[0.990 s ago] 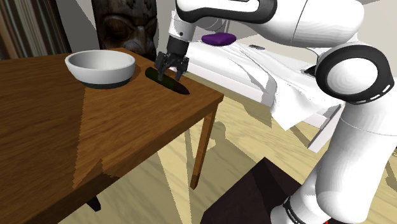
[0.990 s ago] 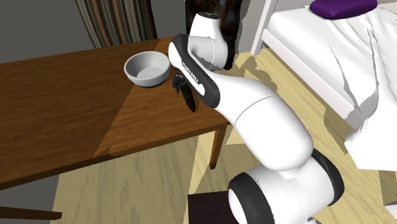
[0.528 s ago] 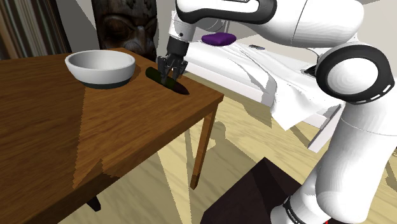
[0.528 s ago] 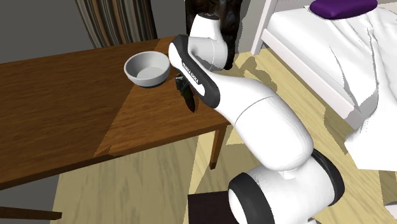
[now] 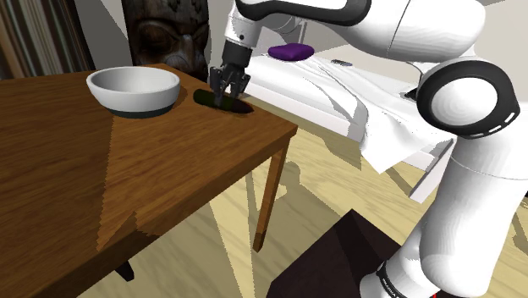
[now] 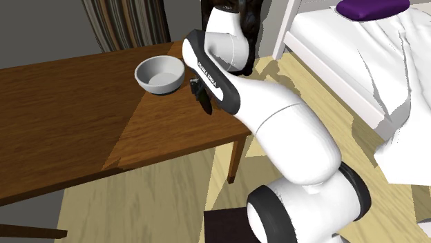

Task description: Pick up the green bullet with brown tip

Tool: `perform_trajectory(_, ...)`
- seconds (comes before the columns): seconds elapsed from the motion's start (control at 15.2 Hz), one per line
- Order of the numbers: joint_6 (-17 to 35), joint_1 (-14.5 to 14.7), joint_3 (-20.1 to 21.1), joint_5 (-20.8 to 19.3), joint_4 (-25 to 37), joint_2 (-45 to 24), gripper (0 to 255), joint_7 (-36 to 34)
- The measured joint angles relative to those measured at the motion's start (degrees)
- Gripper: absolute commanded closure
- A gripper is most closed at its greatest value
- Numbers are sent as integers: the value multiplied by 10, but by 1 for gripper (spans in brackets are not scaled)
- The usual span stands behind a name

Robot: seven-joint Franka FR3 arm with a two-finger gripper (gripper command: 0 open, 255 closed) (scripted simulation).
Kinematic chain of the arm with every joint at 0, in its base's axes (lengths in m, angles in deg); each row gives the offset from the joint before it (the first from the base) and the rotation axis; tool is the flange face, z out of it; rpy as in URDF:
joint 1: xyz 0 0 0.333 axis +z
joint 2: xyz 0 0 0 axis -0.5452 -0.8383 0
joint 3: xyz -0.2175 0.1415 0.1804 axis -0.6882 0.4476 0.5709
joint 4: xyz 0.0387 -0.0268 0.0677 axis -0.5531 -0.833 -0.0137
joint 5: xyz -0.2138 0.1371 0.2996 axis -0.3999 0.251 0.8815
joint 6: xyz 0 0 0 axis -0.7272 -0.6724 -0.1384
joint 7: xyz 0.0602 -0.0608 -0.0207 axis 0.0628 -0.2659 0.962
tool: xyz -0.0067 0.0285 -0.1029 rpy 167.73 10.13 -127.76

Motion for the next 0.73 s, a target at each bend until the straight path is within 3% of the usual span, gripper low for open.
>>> perform_trajectory(0.73, -98, 1, 1, -4, 139, -38, 255, -22)
